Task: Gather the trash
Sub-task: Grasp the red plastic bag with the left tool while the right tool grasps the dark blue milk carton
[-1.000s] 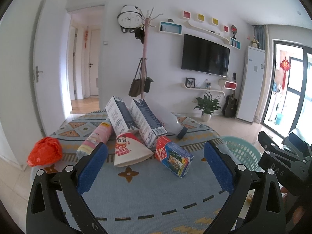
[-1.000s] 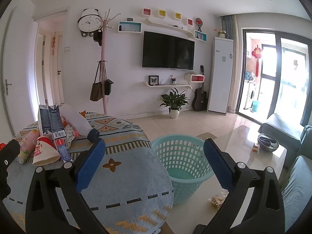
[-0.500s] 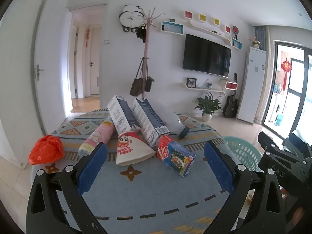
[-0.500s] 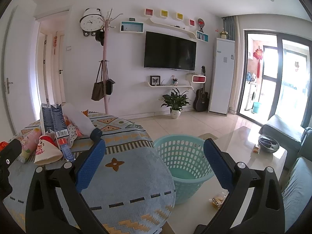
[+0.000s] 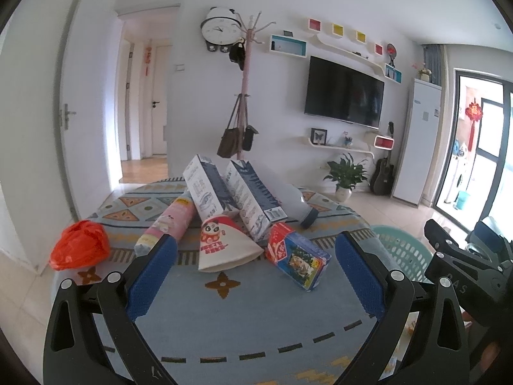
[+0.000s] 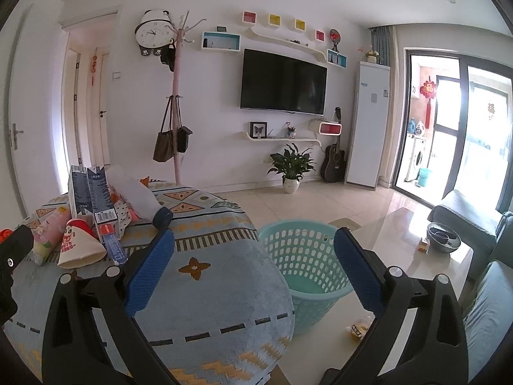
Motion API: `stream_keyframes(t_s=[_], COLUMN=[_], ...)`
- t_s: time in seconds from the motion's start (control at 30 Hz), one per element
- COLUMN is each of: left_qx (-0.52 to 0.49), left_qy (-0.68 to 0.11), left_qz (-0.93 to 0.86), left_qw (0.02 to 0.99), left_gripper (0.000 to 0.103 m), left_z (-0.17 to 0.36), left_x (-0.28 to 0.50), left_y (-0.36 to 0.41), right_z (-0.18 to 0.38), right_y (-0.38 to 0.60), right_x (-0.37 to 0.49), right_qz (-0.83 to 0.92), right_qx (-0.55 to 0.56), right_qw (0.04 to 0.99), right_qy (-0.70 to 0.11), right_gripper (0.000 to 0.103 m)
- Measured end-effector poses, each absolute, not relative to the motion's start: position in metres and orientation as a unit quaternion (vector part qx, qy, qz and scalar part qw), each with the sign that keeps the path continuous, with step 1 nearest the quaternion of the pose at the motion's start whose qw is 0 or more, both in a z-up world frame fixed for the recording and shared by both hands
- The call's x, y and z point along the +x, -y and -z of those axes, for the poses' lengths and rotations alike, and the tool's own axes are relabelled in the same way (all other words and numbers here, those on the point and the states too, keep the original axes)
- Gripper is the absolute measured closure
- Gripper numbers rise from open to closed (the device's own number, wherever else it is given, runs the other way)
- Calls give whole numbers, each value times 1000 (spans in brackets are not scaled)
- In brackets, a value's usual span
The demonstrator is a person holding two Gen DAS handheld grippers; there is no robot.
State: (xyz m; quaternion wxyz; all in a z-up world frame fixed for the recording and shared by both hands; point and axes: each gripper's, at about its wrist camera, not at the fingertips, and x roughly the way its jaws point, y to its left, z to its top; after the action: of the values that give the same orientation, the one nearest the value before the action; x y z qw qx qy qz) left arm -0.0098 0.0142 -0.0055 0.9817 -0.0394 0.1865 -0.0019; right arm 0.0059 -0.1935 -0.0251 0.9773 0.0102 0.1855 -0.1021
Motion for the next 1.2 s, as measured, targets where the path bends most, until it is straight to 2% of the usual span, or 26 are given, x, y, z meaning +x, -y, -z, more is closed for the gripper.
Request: stream_keyframes(t_s=[0.2, 0.33, 0.57, 0.77, 0.9, 1.0, 1.1, 1.2], left_qx=[-39, -44, -84, -140, -184, -184, -177, -155], left_qy=[-183, -190, -224, -294, -332, -357, -377, -399], left_qz=[-29, -64, -140, -130, -106, -126, -140, -148], left_qw=[982, 979, 961, 937, 919, 907, 898, 891], left_gripper=[7, 7, 7, 8, 8, 9, 11, 17], left_z=[3, 4, 9, 31, 51, 64, 72, 79], left_x=[-11, -9, 1, 19, 38, 53, 66, 77], left_y=[-42, -76, -164, -225, -243, -250, -252, -252], right_z=[24, 19, 0, -1, 7, 11, 16, 28], right_y=[185, 175, 143, 96, 71, 59, 51, 43], right_x=[15, 29, 73, 120, 145, 166, 184, 203], right_qz=[81, 54, -40, -129, -147, -160, -164, -166], right_qx=[3, -2, 4, -5, -13, -11, -11, -8], right_qw=[977, 977, 975, 959, 950, 939, 931, 919], right_qy=[-198, -206, -219, -252, -276, -303, -326, -357], right_gripper=[19, 38, 54, 54, 48, 44, 37, 36])
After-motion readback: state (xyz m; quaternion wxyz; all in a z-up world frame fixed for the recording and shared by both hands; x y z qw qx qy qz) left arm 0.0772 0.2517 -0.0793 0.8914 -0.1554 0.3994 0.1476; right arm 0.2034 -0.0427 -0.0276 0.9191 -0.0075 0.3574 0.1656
